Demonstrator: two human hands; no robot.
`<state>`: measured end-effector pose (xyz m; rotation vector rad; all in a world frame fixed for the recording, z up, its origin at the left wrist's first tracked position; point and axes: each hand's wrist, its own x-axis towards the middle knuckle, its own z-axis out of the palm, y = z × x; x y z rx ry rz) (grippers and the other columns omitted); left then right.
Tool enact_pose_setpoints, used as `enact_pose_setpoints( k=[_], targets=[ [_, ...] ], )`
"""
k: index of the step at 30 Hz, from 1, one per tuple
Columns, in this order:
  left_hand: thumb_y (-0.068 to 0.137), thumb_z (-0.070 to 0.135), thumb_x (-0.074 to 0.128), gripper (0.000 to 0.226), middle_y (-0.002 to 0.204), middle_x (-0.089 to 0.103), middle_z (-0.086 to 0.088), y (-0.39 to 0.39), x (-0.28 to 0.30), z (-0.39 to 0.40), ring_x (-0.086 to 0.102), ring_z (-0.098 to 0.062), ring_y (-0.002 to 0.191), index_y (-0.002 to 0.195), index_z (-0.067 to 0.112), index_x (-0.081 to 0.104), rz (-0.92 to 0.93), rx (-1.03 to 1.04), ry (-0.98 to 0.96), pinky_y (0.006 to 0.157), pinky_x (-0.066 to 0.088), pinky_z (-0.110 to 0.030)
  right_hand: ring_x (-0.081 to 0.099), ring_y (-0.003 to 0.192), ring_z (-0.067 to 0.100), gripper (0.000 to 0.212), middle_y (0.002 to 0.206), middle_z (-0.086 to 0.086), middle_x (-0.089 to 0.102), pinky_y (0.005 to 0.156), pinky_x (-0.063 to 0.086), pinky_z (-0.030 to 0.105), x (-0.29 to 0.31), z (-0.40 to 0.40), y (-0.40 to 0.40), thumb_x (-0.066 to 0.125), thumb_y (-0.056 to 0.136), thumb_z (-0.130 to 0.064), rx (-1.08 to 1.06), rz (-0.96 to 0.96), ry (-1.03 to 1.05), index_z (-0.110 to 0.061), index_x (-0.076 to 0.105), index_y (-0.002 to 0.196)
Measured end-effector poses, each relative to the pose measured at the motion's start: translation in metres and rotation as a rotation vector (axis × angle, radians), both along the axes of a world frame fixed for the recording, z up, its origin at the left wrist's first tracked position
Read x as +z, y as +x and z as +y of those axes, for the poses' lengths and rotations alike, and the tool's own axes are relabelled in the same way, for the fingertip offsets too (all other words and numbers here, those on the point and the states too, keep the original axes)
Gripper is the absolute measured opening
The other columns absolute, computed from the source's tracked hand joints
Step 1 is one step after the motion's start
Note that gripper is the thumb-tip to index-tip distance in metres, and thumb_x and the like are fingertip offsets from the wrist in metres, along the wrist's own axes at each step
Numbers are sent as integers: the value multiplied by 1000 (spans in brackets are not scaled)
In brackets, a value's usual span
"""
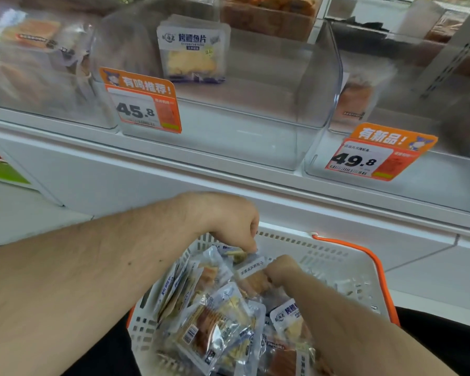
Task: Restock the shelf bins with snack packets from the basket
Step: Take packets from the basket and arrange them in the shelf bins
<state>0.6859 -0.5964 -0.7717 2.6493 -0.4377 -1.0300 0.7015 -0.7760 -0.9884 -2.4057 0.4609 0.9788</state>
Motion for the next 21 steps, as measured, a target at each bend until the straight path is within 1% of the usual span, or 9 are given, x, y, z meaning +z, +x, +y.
enact_pose_setpoints(
  k=[4,6,8,9,11,13,14,18,21],
  targets=[
    [91,42,63,41,107,64,1,2,1,-1,58,-17,87,120,13,65,12,2,21,90,52,-35,56,72,23,8,84,9,61,61,47,31,54,-2,3,57,85,-2,266,-60,-33,-10,55,84],
    [91,41,64,40,107,63,1,3,2,-1,60,-16,87,120,14,64,16,12,49,78,53,-28,55,81,24,13,82,3,56,67,43,30,88,-4,3,57,85,-7,447,-157,-60,-15,50,79],
    [89,42,67,35,102,61,-1,6,1,-1,55,-17,78,110,15,63,7,22,68,60,44,-23,60,89,28,22,82,0,53,69,42,29,119,-9,6,51,88,-6,582,-239,-38,-20,43,72],
    [87,42,69,32,101,59,0,7,0,-2,53,-18,77,106,18,58,-5,42,69,59,42,-24,63,92,30,24,81,0,54,69,45,31,133,-12,8,50,88,-5,619,-264,-8,-21,43,71],
    [84,44,72,45,110,60,3,8,1,-2,59,-17,83,119,24,53,-3,95,33,65,47,-26,67,89,30,26,76,-3,55,71,51,40,162,-21,10,53,89,-5,621,-302,85,-21,46,70],
    [81,46,76,70,121,63,0,7,5,-3,65,-18,98,139,19,46,12,167,-44,80,55,-31,67,77,22,28,68,-8,56,66,49,37,192,-27,10,58,88,-1,596,-346,192,-20,49,70],
    [79,45,78,71,119,64,-1,6,6,-5,65,-19,100,138,19,49,3,198,-97,85,56,-34,64,70,17,29,64,-10,56,64,47,33,205,-29,8,59,89,1,573,-357,255,-19,49,71],
    [81,22,80,14,88,72,3,7,7,-13,68,-17,76,92,20,71,-57,277,-369,65,50,-26,54,59,5,29,57,-12,56,66,44,29,248,-36,2,60,93,-1,491,-407,377,-18,50,72],
    [81,15,80,19,91,77,4,3,11,-19,73,-17,88,98,19,75,-77,341,-516,81,58,-31,49,57,3,24,62,-11,56,64,43,25,270,-40,-4,68,90,-9,455,-498,326,-20,53,75]
  ],
)
